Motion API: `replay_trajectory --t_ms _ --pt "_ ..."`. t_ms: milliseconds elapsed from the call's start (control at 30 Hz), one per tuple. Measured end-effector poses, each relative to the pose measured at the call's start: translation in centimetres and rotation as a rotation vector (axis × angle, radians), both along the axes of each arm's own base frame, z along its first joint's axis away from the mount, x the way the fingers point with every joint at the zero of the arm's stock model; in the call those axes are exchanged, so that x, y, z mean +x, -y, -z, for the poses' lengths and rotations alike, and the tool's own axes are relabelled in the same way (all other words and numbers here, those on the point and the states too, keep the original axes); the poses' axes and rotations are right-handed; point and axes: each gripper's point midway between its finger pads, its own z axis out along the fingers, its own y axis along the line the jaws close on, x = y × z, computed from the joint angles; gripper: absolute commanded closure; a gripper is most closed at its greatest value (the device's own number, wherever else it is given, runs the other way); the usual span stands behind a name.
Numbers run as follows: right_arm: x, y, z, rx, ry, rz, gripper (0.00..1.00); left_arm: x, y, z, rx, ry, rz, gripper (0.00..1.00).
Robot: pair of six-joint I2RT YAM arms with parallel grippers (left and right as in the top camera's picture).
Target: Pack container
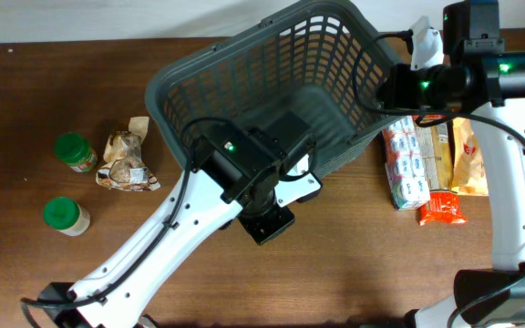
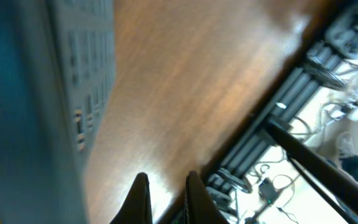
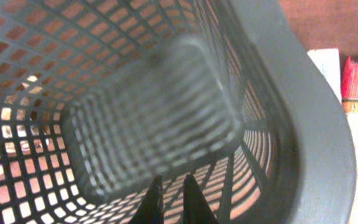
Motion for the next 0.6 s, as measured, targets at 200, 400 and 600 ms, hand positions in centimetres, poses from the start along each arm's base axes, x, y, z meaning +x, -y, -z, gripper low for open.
replay_trajectory --t_ms 200,400,600 --pt "-1.4 0.1 0.7 -0.004 -0.068 0.001 0.96 3.4 -2.2 0.9 0.089 0.11 -0.193 0.98" --pt "-2.9 0.2 1.4 -0.014 -0.135 0.004 0.96 7.1 -6.7 0.9 0.115 0.139 -0.453 0.98" --pt "-3.8 0.3 1.8 -0.021 -0.176 -0.003 0.96 8.8 -9.6 0.9 0.115 0.141 -0.632 0.98"
